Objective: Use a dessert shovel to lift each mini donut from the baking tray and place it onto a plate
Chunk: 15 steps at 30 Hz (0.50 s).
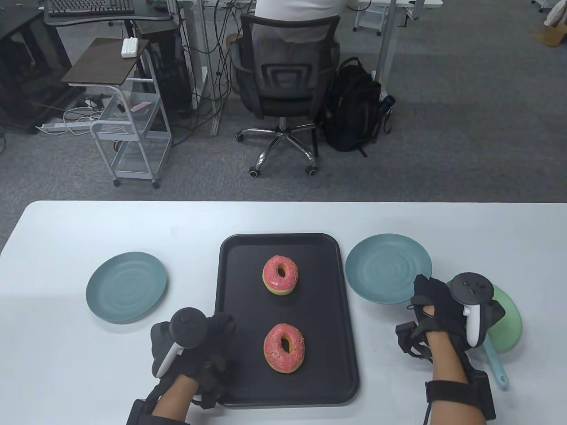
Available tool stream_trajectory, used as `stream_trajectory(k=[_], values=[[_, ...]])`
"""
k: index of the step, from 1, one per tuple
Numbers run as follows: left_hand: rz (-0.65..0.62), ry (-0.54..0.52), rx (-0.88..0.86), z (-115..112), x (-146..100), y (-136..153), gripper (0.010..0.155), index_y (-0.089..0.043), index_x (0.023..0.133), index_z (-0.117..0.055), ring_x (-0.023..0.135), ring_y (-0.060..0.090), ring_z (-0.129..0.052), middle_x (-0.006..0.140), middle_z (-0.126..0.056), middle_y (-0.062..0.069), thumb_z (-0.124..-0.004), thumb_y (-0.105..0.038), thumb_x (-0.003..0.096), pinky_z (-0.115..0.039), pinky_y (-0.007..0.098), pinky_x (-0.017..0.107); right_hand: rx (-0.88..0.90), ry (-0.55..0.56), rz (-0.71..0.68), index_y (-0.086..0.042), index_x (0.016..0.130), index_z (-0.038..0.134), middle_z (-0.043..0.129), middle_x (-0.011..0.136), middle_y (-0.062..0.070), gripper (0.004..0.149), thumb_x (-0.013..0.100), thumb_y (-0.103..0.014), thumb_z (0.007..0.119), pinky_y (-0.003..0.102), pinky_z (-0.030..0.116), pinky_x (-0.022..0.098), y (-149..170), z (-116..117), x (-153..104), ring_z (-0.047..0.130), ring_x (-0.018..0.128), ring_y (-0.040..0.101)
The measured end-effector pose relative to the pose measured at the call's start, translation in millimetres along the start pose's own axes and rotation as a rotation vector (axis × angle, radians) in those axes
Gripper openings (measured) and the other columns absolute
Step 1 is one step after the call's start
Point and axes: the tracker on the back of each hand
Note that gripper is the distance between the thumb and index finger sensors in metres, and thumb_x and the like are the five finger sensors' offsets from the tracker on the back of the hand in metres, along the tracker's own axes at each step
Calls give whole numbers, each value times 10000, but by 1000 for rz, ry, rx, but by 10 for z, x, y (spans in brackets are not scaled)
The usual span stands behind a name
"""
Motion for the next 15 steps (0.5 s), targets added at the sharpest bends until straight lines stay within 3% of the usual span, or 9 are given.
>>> stream_trajectory(k=[6,15], values=[[10,8,-3,12,23,31,471,-310,889,-819,567,266,-1035,736,-955,11,-718,-539,489,-831,509,576,-86,7,111,-111,596,878,969,264,-23,455,493,-508,680,324,844,86,-101,283,424,894,52,92],[40,7,17,9,46,106,473,-313,888,-821,562,273,-1038,734,-960,12,-713,-545,491,-833,513,569,-141,-49,152,-103,594,894,992,250,-26,462,495,-498,675,329,862,74,-215,606,622,918,32,92]])
Point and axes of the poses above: the tracker on the back of each hand, its own y axis roughly to the little-finger side, its own x axis roughly from the wrist to the fingertips, z = x × y
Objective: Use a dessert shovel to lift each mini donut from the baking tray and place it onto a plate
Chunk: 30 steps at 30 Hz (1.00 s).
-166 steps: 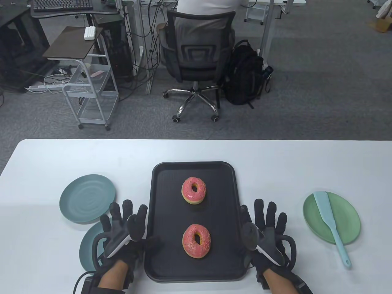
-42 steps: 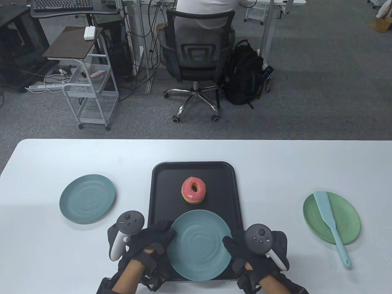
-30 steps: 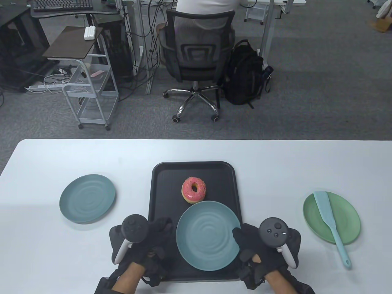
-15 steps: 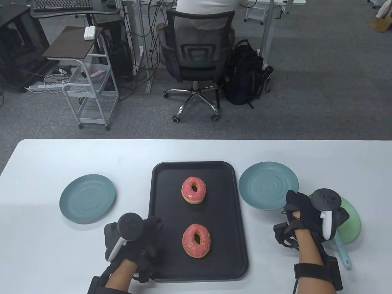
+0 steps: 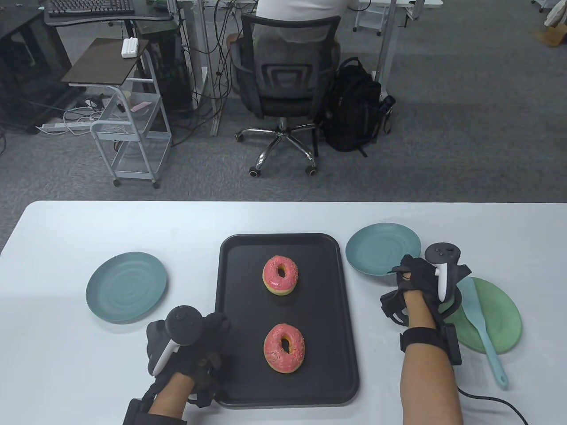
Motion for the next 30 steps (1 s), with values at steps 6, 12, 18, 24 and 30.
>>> stream_trajectory(k=[6,12,18,24,30], values=[[-6,9,15,-19,1,-12,475,-311,890,-820,564,274,-1037,734,-960,13,-714,-545,491,-833,512,570,-105,-22,55,-96,523,920,987,179,-30,461,484,-496,692,325,859,21,95,104,123,911,-32,90],[-5,11,12,-17,-2,-12,476,-309,889,-821,563,275,-1037,735,-960,15,-713,-546,491,-832,514,569,-218,-31,81,-90,501,928,987,166,-32,470,473,-499,699,318,860,8,101,169,151,910,-45,85],[-6,14,11,-25,-1,-11,477,-309,892,-820,563,275,-1037,736,-960,16,-713,-545,491,-833,514,569,-322,-30,80,-83,489,928,980,169,-37,483,471,-504,694,314,857,10,89,243,142,905,-43,80],[-6,11,7,-29,3,-7,484,-311,906,-804,566,273,-1035,740,-957,15,-713,-545,492,-831,513,570,-385,20,42,-99,465,916,966,161,-43,472,464,-520,704,317,851,15,69,270,105,897,-41,84],[-5,10,16,-28,1,-9,507,-311,934,-779,566,275,-1034,745,-954,16,-710,-549,492,-831,513,569,-462,33,12,-116,513,908,993,220,-8,532,429,-599,701,351,857,52,34,192,1,930,4,131]])
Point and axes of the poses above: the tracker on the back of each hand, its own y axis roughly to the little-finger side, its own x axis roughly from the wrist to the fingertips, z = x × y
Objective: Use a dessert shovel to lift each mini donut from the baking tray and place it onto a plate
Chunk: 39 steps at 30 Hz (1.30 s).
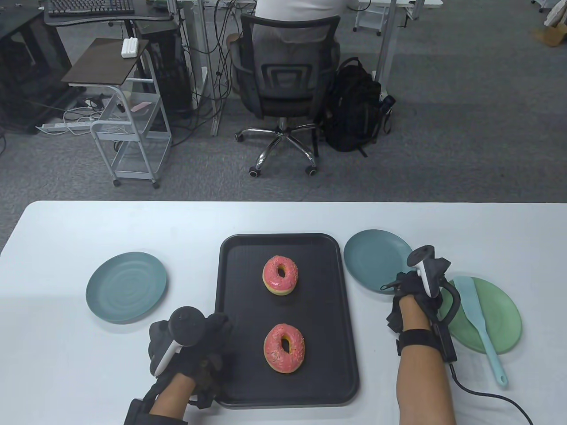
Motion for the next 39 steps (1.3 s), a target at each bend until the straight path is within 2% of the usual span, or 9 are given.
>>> stream_trajectory(k=[6,11,13,17,20,23,27,32,39], values=[[9,2,14,-6,6,20,507,-302,928,-786,557,268,-1034,735,-955,11,-712,-548,491,-833,512,564,-21,55,-150,-116,604,887,1025,350,69,607,414,-648,665,428,863,167,34,-292,-273,983,133,227],[30,-9,39,-8,13,59,489,-294,899,-803,513,257,-1019,703,-957,-6,-712,-547,491,-840,499,539,30,93,-384,-110,863,777,955,765,204,701,419,-641,665,579,791,484,95,-426,-679,987,557,407],[36,-14,50,-6,11,65,480,-293,887,-805,496,251,-1015,692,-955,-14,-712,-548,491,-843,494,527,28,91,-527,-148,977,661,815,964,227,752,418,-651,659,642,659,631,157,-419,-962,848,798,475],[46,-33,97,-20,8,54,480,-283,876,-782,478,230,-1007,685,-940,-21,-710,-558,488,-845,486,505,-16,127,-741,-243,1074,484,477,1181,204,819,406,-689,642,693,383,748,276,-343,-1428,450,1058,521],[50,-37,131,-39,9,51,466,-286,854,-773,472,229,-1004,684,-933,-31,-709,-564,486,-848,481,496,-63,221,-863,-301,1104,360,229,1226,169,873,388,-723,627,698,162,733,362,-298,-1746,158,1089,510],[60,-40,145,-39,5,56,429,-290,806,-786,475,232,-1002,693,-929,-38,-708,-565,487,-846,481,496,-119,314,-913,-327,1111,281,99,1220,154,916,368,-754,603,705,77,697,448,-249,-1975,30,1070,502],[83,-63,166,-21,-7,65,404,-301,762,-775,490,230,-1000,712,-916,-40,-700,-582,483,-844,482,504,-86,307,-904,-320,1095,139,39,1204,154,980,350,-771,589,707,57,686,510,-173,-1997,-5,1058,500],[109,-102,152,82,-14,84,445,-305,786,-727,574,249,-981,790,-869,-18,-674,-617,473,-812,498,563,-95,310,-907,-323,1089,127,15,1199,144,984,345,-765,597,696,24,684,536,-128,-1985,-44,1053,493],[271,-168,99,467,61,252,475,-305,834,-656,787,301,-896,952,-746,-5,-660,-625,483,-712,549,682,-114,288,-918,-326,1095,149,7,1196,146,974,347,-764,594,693,15,680,526,-114,-1992,-46,1052,494]])
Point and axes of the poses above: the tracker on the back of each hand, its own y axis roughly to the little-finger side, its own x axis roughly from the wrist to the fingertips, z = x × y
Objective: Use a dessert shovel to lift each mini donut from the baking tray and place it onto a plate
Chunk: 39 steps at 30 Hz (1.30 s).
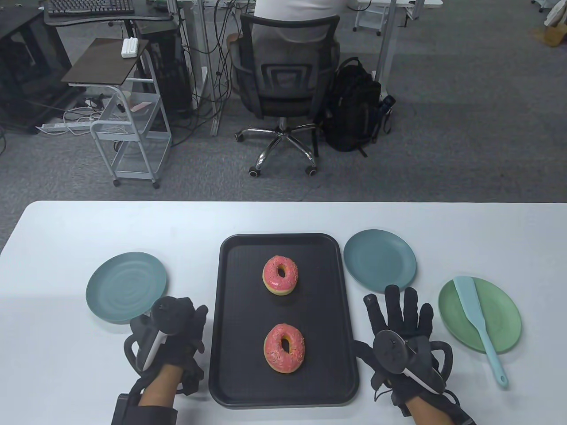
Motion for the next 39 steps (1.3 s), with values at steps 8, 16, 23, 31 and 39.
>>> stream_trajectory(k=[8,16,23,31,39], values=[[274,-41,50,227,491,641,686,-366,1062,-364,1101,410,-496,1164,-377,60,-641,-639,497,-511,616,778,-25,-16,-24,-326,1098,161,5,1195,148,966,351,-759,593,686,13,683,-78,19,2,-22,1051,497],[501,125,165,98,839,981,780,-455,1103,-171,1128,525,-285,1186,-156,149,-640,-642,509,-476,635,787,-15,-5,-21,-323,1102,176,7,1198,150,960,355,-754,595,686,7,681,-112,-27,23,-20,1055,496],[644,152,228,44,941,1106,844,-360,1108,-148,1065,487,-574,1162,-254,226,-679,-630,510,-632,548,724,-22,-16,-17,-320,1105,180,6,1198,151,958,357,-751,596,685,3,681,-118,-11,44,-17,1055,499],[688,88,200,106,958,1088,922,-160,1111,-264,762,290,-892,1073,-576,219,-803,-554,475,-782,437,580,-42,-28,3,-318,1106,187,8,1197,155,955,357,-751,592,686,7,681,-113,7,57,-14,1055,503],[680,-1,55,382,840,1201,813,-122,1044,-498,408,51,-1008,857,-821,52,-897,-465,424,-937,278,316,-37,-23,5,-309,1109,199,11,1198,158,954,359,-749,591,688,8,680,-120,11,67,-2,1059,506]])
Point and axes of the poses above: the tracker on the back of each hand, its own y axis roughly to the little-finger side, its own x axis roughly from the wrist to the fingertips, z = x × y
